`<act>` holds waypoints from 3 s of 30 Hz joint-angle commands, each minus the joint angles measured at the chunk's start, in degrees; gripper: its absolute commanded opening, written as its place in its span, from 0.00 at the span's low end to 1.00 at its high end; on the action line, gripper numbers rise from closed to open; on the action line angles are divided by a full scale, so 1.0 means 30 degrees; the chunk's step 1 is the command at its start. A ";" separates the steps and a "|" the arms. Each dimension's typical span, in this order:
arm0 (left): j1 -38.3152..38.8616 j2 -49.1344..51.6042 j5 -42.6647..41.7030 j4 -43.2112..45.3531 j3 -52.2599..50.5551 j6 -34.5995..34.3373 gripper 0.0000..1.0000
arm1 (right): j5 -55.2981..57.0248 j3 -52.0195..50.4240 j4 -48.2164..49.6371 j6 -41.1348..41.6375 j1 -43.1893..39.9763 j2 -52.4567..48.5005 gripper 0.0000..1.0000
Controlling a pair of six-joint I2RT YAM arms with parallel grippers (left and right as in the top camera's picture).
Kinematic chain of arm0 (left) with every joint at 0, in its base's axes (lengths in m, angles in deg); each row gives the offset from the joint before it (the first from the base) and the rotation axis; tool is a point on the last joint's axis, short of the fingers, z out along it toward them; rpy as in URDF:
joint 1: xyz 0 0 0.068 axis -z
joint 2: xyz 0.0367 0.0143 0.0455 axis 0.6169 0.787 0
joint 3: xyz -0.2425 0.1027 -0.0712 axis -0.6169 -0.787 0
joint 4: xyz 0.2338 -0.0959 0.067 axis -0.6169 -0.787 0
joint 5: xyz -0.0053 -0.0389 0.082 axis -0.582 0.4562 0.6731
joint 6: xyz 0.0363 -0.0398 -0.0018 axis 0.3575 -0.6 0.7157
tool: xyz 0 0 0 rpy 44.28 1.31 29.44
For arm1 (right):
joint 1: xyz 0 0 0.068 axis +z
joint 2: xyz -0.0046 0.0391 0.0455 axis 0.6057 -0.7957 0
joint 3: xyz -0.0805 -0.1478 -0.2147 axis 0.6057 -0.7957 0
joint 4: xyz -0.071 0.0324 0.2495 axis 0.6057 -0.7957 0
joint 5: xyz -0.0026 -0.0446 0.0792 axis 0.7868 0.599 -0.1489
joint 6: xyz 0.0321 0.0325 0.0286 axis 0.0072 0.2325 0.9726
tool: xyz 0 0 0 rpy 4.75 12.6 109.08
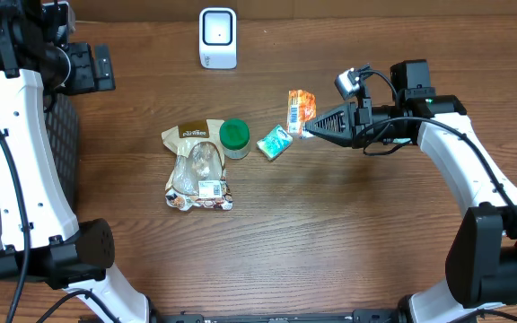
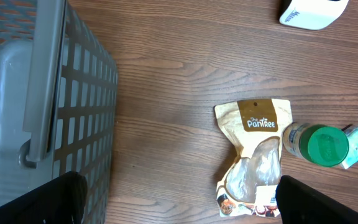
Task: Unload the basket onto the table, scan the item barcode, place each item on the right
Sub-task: 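Carry the orange packet with the right gripper toward the scanner, then hold the orange packet up in front of the scanner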
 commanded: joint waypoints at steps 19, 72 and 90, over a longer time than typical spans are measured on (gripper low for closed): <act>-0.0029 0.0022 0.0131 0.0015 -0.0022 0.0350 1.00 | 0.2863 0.0226 0.1188 0.1384 -0.0051 0.0131 0.04; -0.0029 0.0022 0.0131 0.0022 -0.0022 0.0350 1.00 | 4.0260 2.4174 0.8233 -1.9555 1.0455 -1.7879 0.04; -0.0029 0.0022 0.0131 0.0022 -0.0022 0.0350 0.99 | 3.8709 2.4181 0.8633 -2.0509 1.0455 -1.8331 0.04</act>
